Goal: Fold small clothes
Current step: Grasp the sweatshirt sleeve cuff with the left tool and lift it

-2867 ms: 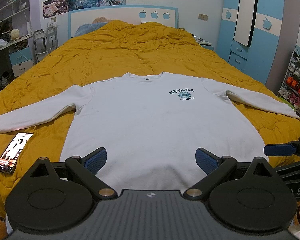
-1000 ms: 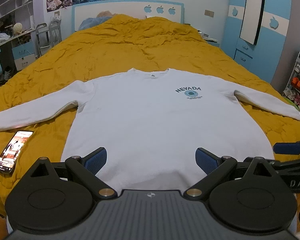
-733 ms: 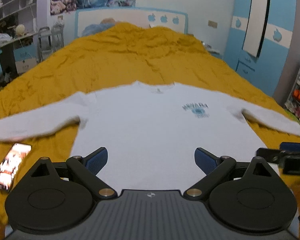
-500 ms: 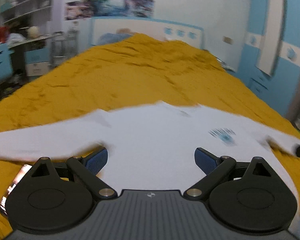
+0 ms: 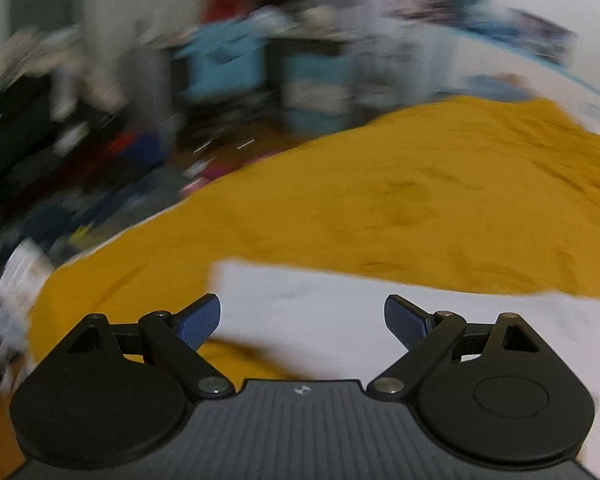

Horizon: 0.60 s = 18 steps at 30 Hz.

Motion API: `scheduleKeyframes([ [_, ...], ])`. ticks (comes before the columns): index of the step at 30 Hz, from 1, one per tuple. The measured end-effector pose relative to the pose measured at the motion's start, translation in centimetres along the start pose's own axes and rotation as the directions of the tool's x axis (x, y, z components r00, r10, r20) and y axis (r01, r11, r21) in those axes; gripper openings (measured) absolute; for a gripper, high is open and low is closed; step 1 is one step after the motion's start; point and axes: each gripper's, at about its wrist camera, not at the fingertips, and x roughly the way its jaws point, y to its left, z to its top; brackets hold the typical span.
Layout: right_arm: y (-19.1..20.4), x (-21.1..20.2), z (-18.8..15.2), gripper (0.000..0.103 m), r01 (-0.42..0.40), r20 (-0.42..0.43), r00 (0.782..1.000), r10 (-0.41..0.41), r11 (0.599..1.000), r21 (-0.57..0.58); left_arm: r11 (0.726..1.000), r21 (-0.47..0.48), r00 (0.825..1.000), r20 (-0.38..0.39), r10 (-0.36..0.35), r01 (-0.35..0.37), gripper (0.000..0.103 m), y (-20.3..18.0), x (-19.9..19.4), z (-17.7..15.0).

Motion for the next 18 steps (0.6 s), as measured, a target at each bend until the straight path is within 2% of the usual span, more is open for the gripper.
scheduleKeyframes([
  [1,0.5,0.7,0.1,0.082,-0.015,-0.008,1.0,0.015,1.0,0.001,0.998,-0.055,0.999,-0.028,0.028,-0.03,0.103,1.4,1.0,0.0],
  [2,1.0,1.5,0.2,0.082,-0.029,-0.017,0.999,0.029,1.0,-0.002,0.994,-0.104,0.998,-0.049,0.026,-0.031,0.103,2.5,1.9,-0.3],
  [4,2.4,2.9,0.3,0.082,-0.053,-0.039,0.998,0.052,0.998,-0.015,0.984,-0.176,0.997,-0.073,-0.01,-0.003,0.103,4.1,3.0,-0.7],
  [5,3.1,3.6,0.3,0.082,-0.062,-0.05,0.997,0.061,0.998,-0.023,0.977,-0.211,0.996,-0.08,-0.032,0.015,0.099,4.5,3.5,-1.1],
  [7,4.4,5.0,0.2,0.082,-0.074,-0.072,0.995,0.07,0.996,-0.05,0.966,-0.251,0.993,-0.086,-0.084,0.06,0.053,4.7,4.6,-1.4],
  [8,5.0,5.4,0.0,0.082,-0.075,-0.08,0.994,0.069,0.995,-0.066,0.96,-0.267,0.991,-0.084,-0.106,0.08,0.047,4.6,5.0,-1.6],
  [9,5.4,6.0,0.0,0.082,-0.071,-0.088,0.994,0.064,0.994,-0.08,0.955,-0.278,0.989,-0.072,-0.128,0.103,0.032,4.6,5.4,-1.8],
  [10,5.8,6.6,-0.1,0.082,-0.064,-0.099,0.994,0.055,0.994,-0.094,0.954,-0.276,0.988,-0.06,-0.14,0.119,0.023,4.5,5.4,-2.0],
  [13,5.6,7.4,-0.3,0.082,-0.047,-0.123,0.992,0.036,0.995,-0.088,0.961,-0.249,0.992,-0.005,-0.125,0.12,0.013,4.1,4.7,-2.1],
  [15,5.2,7.7,-0.1,0.082,-0.045,-0.133,0.99,0.036,0.997,-0.063,0.956,-0.244,0.987,0.049,-0.155,0.162,0.013,4.0,3.3,-1.5],
  [18,4.7,7.7,-0.1,0.082,-0.029,-0.134,0.991,0.021,0.998,-0.061,0.96,-0.186,0.974,0.122,-0.189,0.21,0.012,1.8,0.7,1.0],
])
